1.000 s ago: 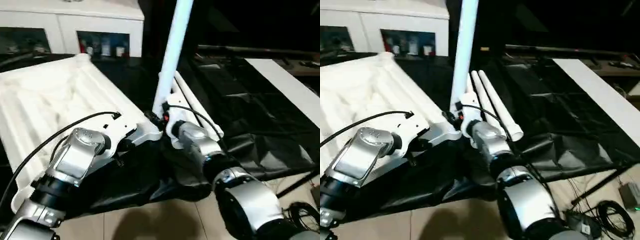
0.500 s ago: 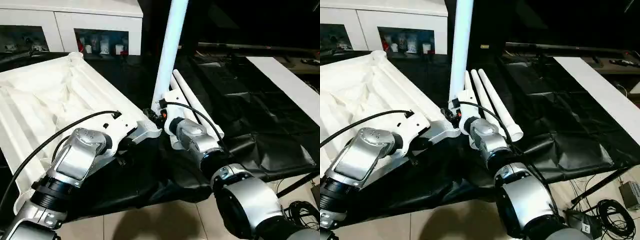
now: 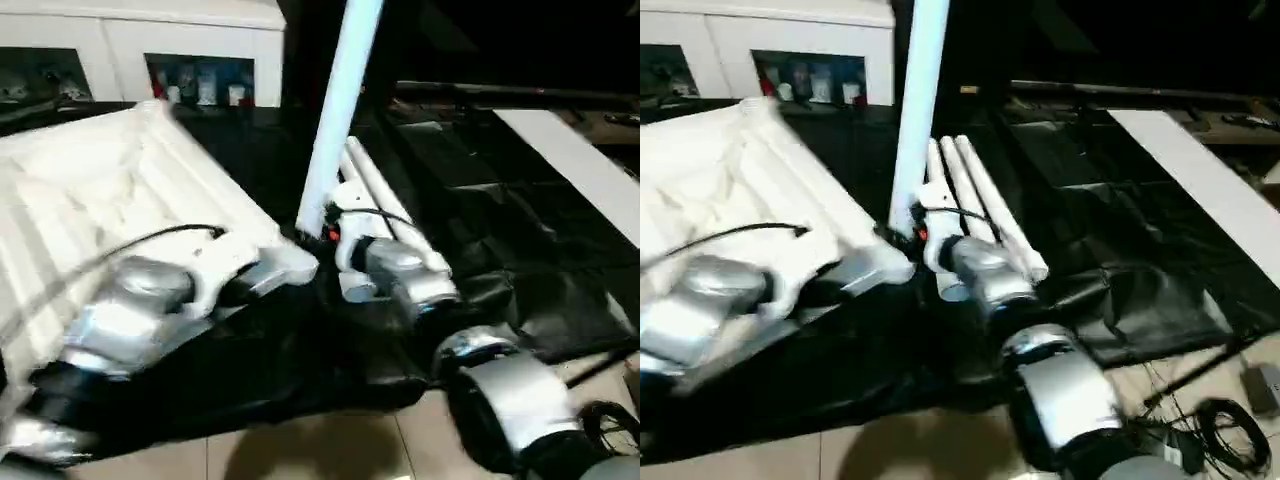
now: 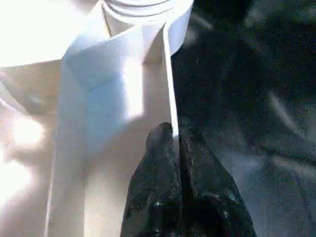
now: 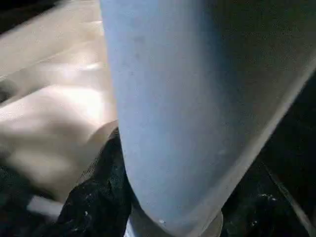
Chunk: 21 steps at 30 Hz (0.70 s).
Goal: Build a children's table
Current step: Insert table leg to table base
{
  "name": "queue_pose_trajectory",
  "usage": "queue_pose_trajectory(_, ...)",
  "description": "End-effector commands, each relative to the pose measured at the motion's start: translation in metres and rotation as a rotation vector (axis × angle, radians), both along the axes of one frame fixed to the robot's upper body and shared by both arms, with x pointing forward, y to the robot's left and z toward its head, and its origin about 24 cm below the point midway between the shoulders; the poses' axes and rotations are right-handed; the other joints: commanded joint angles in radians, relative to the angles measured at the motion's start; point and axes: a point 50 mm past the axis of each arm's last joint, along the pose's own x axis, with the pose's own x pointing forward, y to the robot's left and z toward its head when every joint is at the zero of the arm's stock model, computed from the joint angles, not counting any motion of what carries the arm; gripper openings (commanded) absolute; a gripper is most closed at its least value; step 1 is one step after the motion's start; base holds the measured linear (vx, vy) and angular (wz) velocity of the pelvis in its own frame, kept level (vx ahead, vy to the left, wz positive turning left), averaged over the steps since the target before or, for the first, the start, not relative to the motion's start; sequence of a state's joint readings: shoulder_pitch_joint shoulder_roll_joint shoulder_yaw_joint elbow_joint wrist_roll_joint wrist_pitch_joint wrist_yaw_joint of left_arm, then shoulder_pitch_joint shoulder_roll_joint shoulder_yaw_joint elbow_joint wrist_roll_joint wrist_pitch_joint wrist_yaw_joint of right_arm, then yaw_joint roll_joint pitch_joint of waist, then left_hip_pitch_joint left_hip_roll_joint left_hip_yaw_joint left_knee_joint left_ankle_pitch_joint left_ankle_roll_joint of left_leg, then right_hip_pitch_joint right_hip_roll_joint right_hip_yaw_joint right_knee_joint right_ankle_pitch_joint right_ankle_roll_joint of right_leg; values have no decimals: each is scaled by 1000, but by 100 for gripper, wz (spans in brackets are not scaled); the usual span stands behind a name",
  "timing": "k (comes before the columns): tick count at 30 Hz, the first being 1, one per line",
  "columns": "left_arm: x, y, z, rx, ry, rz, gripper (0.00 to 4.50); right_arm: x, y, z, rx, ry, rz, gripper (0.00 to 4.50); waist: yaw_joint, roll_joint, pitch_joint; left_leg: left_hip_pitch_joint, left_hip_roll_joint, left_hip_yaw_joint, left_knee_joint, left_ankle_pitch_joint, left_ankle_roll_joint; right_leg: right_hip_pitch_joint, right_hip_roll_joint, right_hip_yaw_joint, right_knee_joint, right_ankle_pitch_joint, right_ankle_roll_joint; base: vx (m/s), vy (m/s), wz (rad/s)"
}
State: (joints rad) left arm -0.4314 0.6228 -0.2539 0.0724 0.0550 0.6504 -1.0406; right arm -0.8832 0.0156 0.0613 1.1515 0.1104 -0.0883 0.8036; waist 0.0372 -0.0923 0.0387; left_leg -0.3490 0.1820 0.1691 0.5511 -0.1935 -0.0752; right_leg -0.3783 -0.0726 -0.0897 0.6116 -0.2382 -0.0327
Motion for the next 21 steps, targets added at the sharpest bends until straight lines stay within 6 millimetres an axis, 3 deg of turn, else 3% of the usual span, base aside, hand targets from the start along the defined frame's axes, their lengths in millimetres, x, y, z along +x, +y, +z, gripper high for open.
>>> queue_pose_trajectory(1, -10, -13, 2, -111, 77, -218, 0, -30, -17, -53, -118, 226, 126, 187, 0, 29, -35, 8, 58, -9, -53, -33, 99, 35, -81, 71, -49, 138, -262, 0, 0, 0)
queue_pose_trajectory(4, -11, -1, 8, -151, 96, -291, 0, -35, -34, -53, -121, 223, 245, 187, 1, 29, -35, 11, 61, -7, -50, -12, 135, 36, -82, 68, -44, 178, -289, 0, 0, 0)
queue_pose_trajectory(5, -10, 2, 9, -144, 98, -283, 0, -36, -36, -53, -120, 224, 262, 187, 3, 31, -36, 14, 66, -7, -51, -20, 133, 36, -84, 68, -44, 164, -296, 0, 0, 0)
queue_pose_trajectory(8, -7, 8, 9, -122, 105, -285, 0, -40, -42, -54, -132, 220, 327, 187, 10, 32, -34, 15, 67, -6, -53, -57, 109, 37, -85, 67, -49, 96, -292, 0, 0, 0)
queue_pose_trajectory(10, -5, 15, 8, -109, 122, -296, 0, -46, -48, -56, -156, 224, 424, 187, 18, 36, -32, 18, 72, -3, -58, -121, 68, 36, -85, 66, -54, 14, -279, 0, 0, 0)
queue_pose_trajectory(13, -3, 16, 8, -100, 132, -302, 0, -50, -50, -58, -192, 225, 474, 187, 27, 37, -32, 21, 77, 3, -61, -167, 26, 33, -87, 68, -56, -40, -262, 0, 0, 0)
queue_pose_trajectory(15, -2, 17, 6, -95, 136, -314, 0, -52, -51, -60, -227, 221, 504, 187, 27, 35, -33, 16, 76, 2, -62, -169, 10, 36, -89, 69, -55, -47, -255, 0, 0, 0)
queue_pose_trajectory(19, 2, 18, 5, -80, 122, -315, 0, -55, -49, -62, -264, 193, 536, 187, 25, 33, -39, 16, 72, 2, -57, -131, 8, 38, -88, 69, -49, 9, -252, 0, 0, 0)
queue_pose_trajectory(21, 4, 18, 5, -72, 107, -315, 0, -55, -49, -62, -263, 179, 542, 187, 26, 28, -37, 15, 72, 2, -58, -146, 13, 38, -90, 70, -53, -17, -248, 0, 0, 0)
